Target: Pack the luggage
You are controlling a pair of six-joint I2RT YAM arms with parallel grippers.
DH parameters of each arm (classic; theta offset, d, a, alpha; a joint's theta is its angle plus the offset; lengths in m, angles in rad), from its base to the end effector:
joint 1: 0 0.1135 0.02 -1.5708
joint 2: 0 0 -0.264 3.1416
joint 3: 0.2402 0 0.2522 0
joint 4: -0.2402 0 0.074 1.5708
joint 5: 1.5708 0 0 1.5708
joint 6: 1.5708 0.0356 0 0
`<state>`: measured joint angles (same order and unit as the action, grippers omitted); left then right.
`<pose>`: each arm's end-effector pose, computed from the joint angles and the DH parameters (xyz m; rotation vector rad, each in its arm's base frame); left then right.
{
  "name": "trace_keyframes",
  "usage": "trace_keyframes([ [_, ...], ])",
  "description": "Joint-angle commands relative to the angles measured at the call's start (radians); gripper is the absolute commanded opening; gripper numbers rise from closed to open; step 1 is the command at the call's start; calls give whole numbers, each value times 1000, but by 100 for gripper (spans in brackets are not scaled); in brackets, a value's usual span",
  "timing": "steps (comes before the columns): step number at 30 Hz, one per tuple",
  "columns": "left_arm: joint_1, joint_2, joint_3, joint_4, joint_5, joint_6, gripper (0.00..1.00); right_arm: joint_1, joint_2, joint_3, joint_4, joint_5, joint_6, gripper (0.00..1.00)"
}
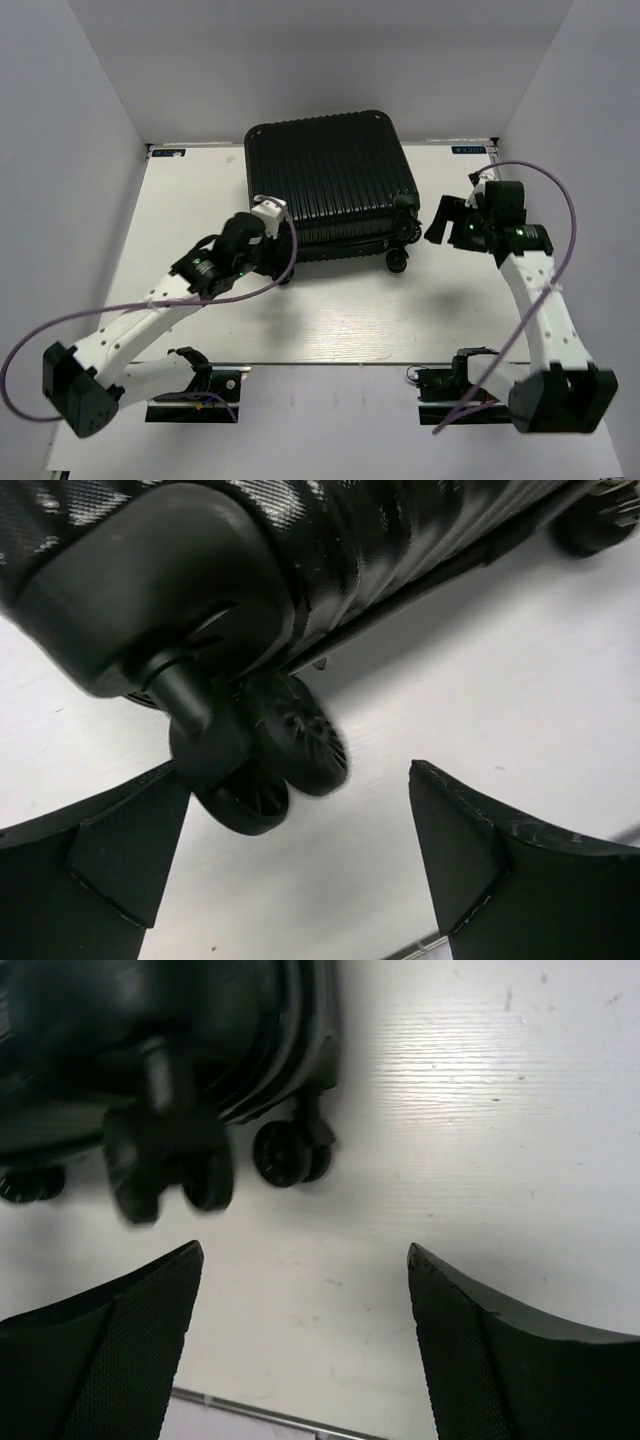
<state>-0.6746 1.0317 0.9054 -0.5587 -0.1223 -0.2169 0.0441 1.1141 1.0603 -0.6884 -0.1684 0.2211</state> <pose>0.1743 -0.1338 0.2995 0.4510 2.2268 -0.3390 0.2313 0.0162 0.3234 0.1194 2.3196 0.3291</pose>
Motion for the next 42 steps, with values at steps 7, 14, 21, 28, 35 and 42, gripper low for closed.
trace_keyframes([
  [7,-97,114,60,-90,-494,-116,98,149,-194,-100,-99,-212,-161,81],
  [14,-100,105,21,-41,-531,-154,89,331,-88,-166,3,-146,-192,77],
  [21,-102,179,17,42,-416,-151,61,493,-19,-241,261,53,-138,73],
  [28,-98,131,-54,69,-413,-199,19,596,-30,-408,596,351,-65,65],
  [35,-100,103,-74,69,-415,-202,13,617,4,-513,881,491,-49,58],
  [42,-100,137,-59,98,-347,-199,19,629,59,-525,1072,520,-72,56],
])
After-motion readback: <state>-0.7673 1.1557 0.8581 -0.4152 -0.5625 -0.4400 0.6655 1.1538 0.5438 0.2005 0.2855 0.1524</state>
